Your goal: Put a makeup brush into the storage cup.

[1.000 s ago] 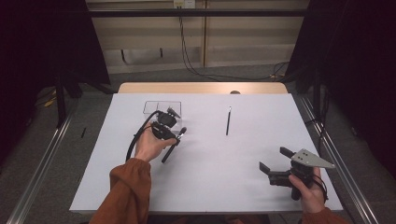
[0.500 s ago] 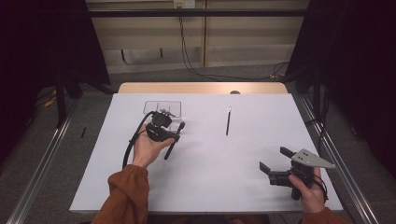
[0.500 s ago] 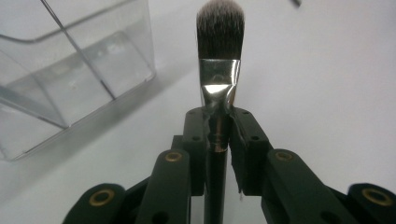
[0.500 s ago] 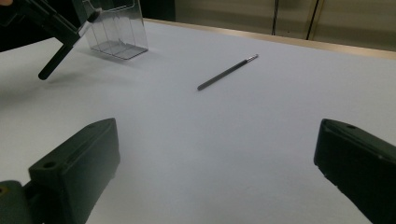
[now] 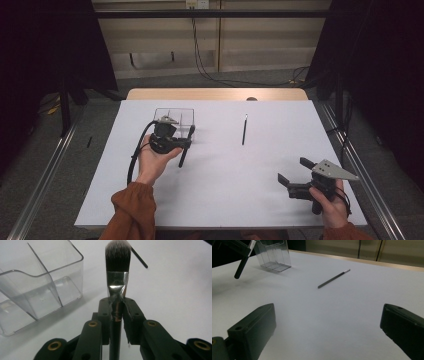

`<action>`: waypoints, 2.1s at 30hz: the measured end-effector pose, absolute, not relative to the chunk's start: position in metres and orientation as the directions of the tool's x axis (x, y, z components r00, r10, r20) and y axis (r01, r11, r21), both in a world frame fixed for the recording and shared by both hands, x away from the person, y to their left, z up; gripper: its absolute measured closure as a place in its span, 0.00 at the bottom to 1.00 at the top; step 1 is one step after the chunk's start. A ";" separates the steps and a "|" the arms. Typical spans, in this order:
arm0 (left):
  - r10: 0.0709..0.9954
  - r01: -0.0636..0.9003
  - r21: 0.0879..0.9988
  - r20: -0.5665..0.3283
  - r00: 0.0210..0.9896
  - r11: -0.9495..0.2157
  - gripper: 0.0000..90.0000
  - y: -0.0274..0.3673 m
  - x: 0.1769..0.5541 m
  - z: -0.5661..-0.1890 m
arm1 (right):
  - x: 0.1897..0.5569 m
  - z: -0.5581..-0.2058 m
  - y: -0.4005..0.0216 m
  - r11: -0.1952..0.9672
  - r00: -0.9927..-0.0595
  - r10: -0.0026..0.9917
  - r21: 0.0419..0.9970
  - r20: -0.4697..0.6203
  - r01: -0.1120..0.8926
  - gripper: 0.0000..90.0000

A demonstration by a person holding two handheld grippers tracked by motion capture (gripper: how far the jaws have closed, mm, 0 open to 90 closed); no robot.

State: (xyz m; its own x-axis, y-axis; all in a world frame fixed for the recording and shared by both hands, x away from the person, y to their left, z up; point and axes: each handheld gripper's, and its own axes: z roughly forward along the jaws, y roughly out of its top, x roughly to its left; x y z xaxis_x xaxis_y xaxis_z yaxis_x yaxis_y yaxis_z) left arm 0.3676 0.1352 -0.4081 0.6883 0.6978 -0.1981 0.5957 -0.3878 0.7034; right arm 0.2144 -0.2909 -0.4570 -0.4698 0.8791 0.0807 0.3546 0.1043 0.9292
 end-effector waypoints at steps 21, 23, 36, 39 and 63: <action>0.697 0.466 0.847 -0.173 0.696 -0.255 0.86 0.155 0.354 -0.408 | 0.215 -0.457 -0.291 0.103 -0.468 0.880 0.929 0.082 0.355 0.00; 0.689 0.450 0.860 -0.176 0.703 -0.240 0.86 0.156 0.354 -0.408 | 0.215 -0.457 -0.291 0.102 -0.469 0.880 0.929 0.082 0.355 0.00; 0.678 0.382 0.907 -0.169 0.715 -0.177 0.86 0.158 0.352 -0.405 | 0.214 -0.457 -0.291 0.102 -0.469 0.880 0.929 0.082 0.355 0.00; 0.679 0.365 0.916 -0.162 0.717 -0.168 0.86 0.158 0.352 -0.403 | 0.215 -0.457 -0.291 0.103 -0.469 0.880 0.929 0.081 0.355 0.00; 0.715 0.294 0.952 -0.143 0.684 -0.091 0.86 0.175 0.362 -0.370 | 0.214 -0.457 -0.291 0.105 -0.472 0.878 0.932 0.076 0.347 0.00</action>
State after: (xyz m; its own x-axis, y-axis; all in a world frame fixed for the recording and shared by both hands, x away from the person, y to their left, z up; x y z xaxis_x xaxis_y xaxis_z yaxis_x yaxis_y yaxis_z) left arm 0.3617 0.1750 -0.3700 0.6840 0.7154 -0.1426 0.2937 -0.0911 0.9515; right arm 0.2143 -0.2915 -0.4566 -0.4717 0.8784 0.0763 0.3467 0.1052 0.9321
